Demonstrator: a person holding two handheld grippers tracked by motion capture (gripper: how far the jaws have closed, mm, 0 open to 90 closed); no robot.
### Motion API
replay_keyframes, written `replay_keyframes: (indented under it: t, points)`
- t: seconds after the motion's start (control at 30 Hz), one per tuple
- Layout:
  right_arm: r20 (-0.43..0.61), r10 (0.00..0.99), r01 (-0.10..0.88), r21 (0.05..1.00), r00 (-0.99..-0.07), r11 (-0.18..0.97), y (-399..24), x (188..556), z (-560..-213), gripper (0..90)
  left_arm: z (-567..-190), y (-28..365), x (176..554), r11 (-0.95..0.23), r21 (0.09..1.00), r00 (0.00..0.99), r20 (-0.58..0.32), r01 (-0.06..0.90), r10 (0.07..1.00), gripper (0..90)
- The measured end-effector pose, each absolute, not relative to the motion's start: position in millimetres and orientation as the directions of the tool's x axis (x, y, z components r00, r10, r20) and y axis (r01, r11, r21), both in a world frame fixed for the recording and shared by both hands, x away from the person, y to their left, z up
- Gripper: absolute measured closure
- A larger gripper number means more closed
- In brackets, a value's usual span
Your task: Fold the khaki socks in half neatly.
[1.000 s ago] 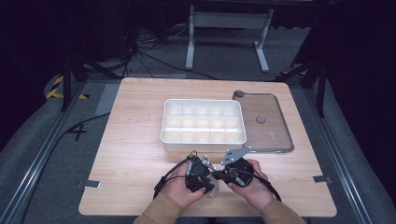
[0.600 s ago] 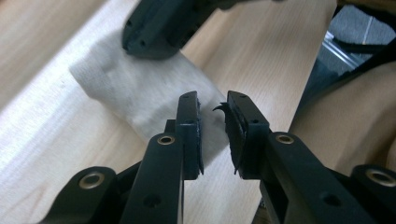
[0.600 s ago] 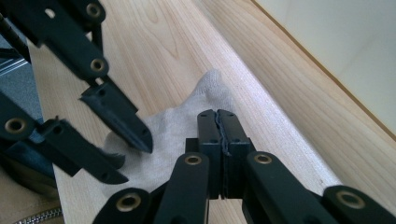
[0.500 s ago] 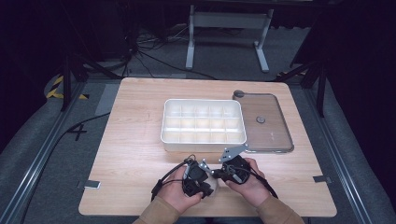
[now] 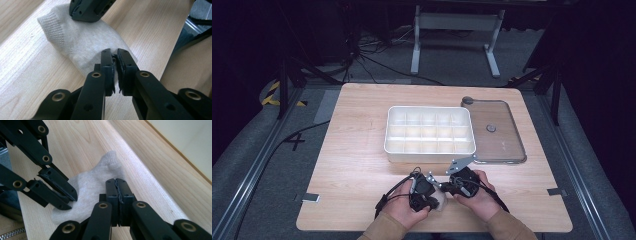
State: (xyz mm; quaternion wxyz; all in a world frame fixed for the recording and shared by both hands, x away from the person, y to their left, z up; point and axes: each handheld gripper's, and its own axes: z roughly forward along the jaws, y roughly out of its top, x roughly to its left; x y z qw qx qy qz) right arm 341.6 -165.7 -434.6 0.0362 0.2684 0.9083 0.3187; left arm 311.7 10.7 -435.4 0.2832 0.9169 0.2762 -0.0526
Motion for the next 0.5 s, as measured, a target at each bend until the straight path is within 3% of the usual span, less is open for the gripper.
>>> replay_keyframes:
  t: [0.3,0.4,0.5]
  points:
    - [0.113,0.519,0.477,0.590,-0.847,0.651,-172.4,340.9,-428.9,78.3,-435.5,9.5,309.9,-0.689,0.484,0.839,-0.248,0.540,0.484,85.2]
    - [0.137,0.539,0.507,0.584,-0.831,0.633,-177.6,343.6,-429.3,65.3,-435.0,9.3,309.0,-0.691,0.476,0.837,-0.248,0.544,0.488,85.3]
    - [0.145,0.540,0.508,0.596,-0.829,0.622,-177.7,343.8,-428.7,61.1,-435.2,9.1,308.6,-0.689,0.477,0.836,-0.251,0.546,0.488,85.3]
